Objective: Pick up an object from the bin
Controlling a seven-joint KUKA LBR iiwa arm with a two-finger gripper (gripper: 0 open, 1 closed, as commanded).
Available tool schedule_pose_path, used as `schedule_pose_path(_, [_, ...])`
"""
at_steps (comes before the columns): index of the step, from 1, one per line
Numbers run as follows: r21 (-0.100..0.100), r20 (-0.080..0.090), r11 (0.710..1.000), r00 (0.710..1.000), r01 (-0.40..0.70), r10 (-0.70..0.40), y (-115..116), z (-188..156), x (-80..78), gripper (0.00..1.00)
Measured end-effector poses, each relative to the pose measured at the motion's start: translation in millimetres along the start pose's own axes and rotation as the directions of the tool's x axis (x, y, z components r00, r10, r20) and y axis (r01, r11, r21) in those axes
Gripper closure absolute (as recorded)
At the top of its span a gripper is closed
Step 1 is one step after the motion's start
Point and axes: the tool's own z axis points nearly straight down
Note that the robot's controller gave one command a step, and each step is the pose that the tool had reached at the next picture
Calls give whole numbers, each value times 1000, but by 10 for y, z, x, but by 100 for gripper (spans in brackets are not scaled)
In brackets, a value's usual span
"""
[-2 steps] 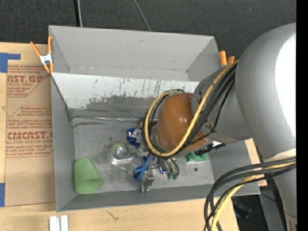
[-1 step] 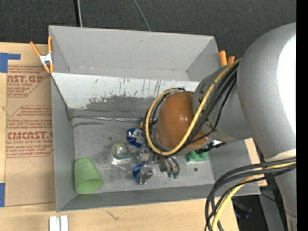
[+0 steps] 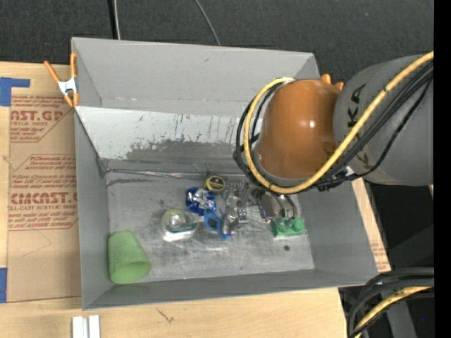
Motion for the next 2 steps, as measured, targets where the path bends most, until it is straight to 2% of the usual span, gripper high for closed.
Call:
schedule_pose_path(1, [-4, -12, 945, 945, 327, -327, 235, 653, 30, 100])
schedule_pose_path(2, [-1, -9, 964, 964, 266, -266, -177, 516, 148, 100])
